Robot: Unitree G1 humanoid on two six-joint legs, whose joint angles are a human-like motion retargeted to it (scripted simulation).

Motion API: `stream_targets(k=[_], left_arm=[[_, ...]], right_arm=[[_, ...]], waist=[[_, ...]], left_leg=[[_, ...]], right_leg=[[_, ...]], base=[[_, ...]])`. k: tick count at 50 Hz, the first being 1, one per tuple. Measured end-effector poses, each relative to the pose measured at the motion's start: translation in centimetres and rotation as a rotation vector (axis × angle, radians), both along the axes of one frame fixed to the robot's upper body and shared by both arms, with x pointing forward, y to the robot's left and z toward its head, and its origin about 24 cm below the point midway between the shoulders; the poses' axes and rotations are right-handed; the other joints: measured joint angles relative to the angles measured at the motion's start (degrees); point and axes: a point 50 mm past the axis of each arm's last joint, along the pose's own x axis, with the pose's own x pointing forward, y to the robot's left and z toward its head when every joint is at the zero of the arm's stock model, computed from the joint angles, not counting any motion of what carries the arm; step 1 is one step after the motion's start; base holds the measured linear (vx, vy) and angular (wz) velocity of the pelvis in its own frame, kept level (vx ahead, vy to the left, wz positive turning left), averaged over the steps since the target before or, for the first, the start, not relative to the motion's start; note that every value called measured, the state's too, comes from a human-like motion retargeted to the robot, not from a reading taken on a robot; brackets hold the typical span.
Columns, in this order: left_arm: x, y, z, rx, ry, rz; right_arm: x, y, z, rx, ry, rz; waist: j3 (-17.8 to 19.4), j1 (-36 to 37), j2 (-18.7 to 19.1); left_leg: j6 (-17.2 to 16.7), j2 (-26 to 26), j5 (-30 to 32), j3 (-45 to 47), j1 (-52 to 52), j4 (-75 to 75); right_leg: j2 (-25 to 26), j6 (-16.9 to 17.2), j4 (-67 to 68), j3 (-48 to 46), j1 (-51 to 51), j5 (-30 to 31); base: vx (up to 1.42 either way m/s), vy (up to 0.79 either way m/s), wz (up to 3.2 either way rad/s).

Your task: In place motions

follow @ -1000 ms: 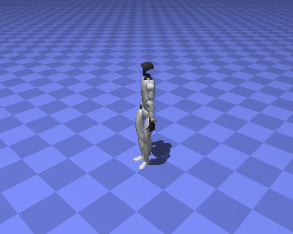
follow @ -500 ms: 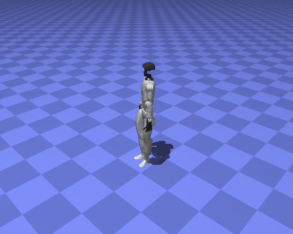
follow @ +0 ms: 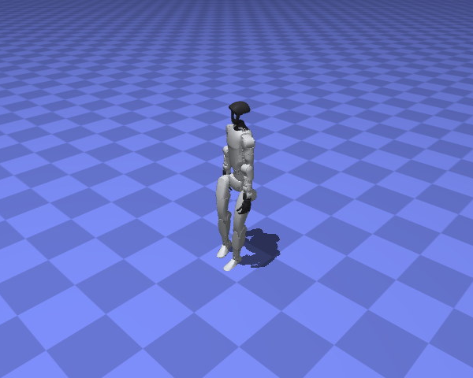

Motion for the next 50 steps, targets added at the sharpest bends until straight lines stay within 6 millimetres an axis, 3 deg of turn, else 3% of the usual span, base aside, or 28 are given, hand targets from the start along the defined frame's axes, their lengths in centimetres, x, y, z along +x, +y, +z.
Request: stream_targets(k=[3,7,10,15,18,21,26,32,35,38,40,42,43,46,50], left_arm=[[1.2,0.5,0.1,0.014,-0.038,0.008],[2.2,1.5,0.4,0.032,-0.080,0.022],[2.8,2.0,0.5,0.053,-0.092,0.017],[2.0,2.3,0.4,0.074,-0.063,0.091],[0.5,2.3,0.3,0.059,-0.013,0.118],[-1.1,2.5,0.3,0.069,0.040,0.136],[-4.3,2.6,0.5,0.076,0.160,0.203],[-6.6,2.1,0.6,0.081,0.221,0.317],[-6.8,1.0,0.4,0.075,0.210,0.495],[-7.5,-0.6,0.3,0.041,0.221,0.720],[-8.1,-1.6,0.4,0.013,0.242,0.850],[-8.7,-2.8,0.4,-0.022,0.269,0.938],[-8.7,-3.2,0.4,-0.037,0.275,0.963],[-7.6,-3.4,0.2,-0.044,0.248,0.957],[-5.7,-2.4,0.0,-0.041,0.158,0.794]], right_arm=[[-0.6,0.0,0.0,-0.002,0.013,0.002],[-0.8,-0.1,0.0,0.005,0.024,0.032],[-0.2,-0.6,0.1,0.008,0.012,0.043],[1.3,-2.5,0.5,-0.039,-0.046,0.094],[1.8,-3.9,0.9,-0.085,-0.064,0.090],[1.9,-5.1,1.3,-0.118,-0.082,0.049],[1.5,-6.1,1.5,-0.158,-0.101,-0.054],[0.5,-5.5,1.3,-0.137,-0.116,-0.146],[1.5,-4.3,1.0,-0.088,-0.147,-0.127],[2.9,-2.8,0.8,-0.039,-0.191,-0.057],[3.7,-1.7,0.6,-0.001,-0.216,-0.014],[4.2,-0.7,0.6,0.038,-0.228,0.024],[4.6,-0.1,0.5,0.061,-0.233,0.037],[5.9,1.6,0.5,0.122,-0.275,0.061],[7.4,2.6,0.8,0.174,-0.307,0.134]], waist=[[0.3,0.8,-0.8],[0.4,4.8,-3.9],[0.7,9.6,-5.8],[2.0,14.1,-7.5],[2.0,14.9,-8.0],[2.7,15.8,-9.1],[2.6,15.2,-11.2],[0.3,14.6,-13.9],[-1.0,13.0,-15.3],[-2.7,11.9,-15.6],[-3.5,12.2,-13.8],[-5.1,11.6,-13.1],[-5.7,10.6,-12.9],[-3.5,12.8,-13.7],[-2.0,15.5,-15.3]], left_leg=[[-0.4,-1.9,1.8,-6.3,-1.1,0.3],[-2.0,-5.3,4.5,-12.2,-1.6,-0.1],[-4.0,-7.3,5.7,-15.5,-2.1,-0.6],[-6.1,-9.0,5.8,-18.7,-2.8,-1.8],[-5.1,-10.2,5.2,-19.8,-4.0,-2.7],[-2.4,-9.5,3.0,-13.6,-4.6,-3.5],[0.6,-5.2,-2.5,10.0,-4.0,-6.0],[-0.3,-1.5,-5.7,42.7,1.8,-7.6],[2.2,0.0,-4.9,58.5,6.5,-4.9],[4.1,0.5,-2.7,56.2,7.6,-2.2],[-0.3,1.2,1.3,54.6,9.1,-5.2],[1.1,-1.1,3.0,59.2,9.0,-9.3],[1.8,-1.6,3.3,54.1,7.4,-9.9],[2.9,-3.4,3.5,52.3,7.4,-11.7],[2.0,-4.4,3.1,52.3,8.2,-11.7]], right_leg=[[-0.6,2.0,-0.7,0.5,1.4,-2.0],[-3.8,-1.9,-2.9,-8.7,3.5,-3.6],[-5.7,-2.3,-3.6,-13.8,4.4,-4.0],[-7.7,-3.2,-5.7,-23.9,6.8,-4.7],[-9.0,-3.3,-6.7,-30.3,8.0,-5.5],[-10.5,-3.2,-7.9,-35.5,9.6,-6.4],[-13.0,-2.3,-10.5,-46.7,12.7,-8.0],[-16.6,-0.2,-11.1,-59.1,13.5,-9.7],[-18.3,1.7,-10.6,-65.1,13.2,-10.5],[-18.9,3.3,-9.7,-68.2,12.8,-10.8],[-16.7,3.9,-9.2,-69.5,12.8,-11.2],[-16.7,4.6,-8.9,-71.0,12.7,-10.9],[-16.8,4.9,-8.8,-72.1,12.5,-10.7],[-16.5,5.0,-8.9,-71.8,13.6,-10.1],[-17.5,5.4,-8.7,-72.8,14.7,-10.0]], base=[[0.18,-0.21,1.99],[0.23,-0.19,1.63],[0.28,-0.09,1.64],[0.34,0.03,1.91],[0.32,0.14,2.28],[0.34,0.24,2.18],[0.31,0.20,2.68],[0.29,0.10,2.44],[0.26,-0.06,2.40],[0.28,-0.13,1.46],[0.34,-0.11,0.76],[0.39,-0.11,0.84],[0.24,-0.14,0.78],[0.10,-0.15,0.09],[0.19,-0.14,0.24]])
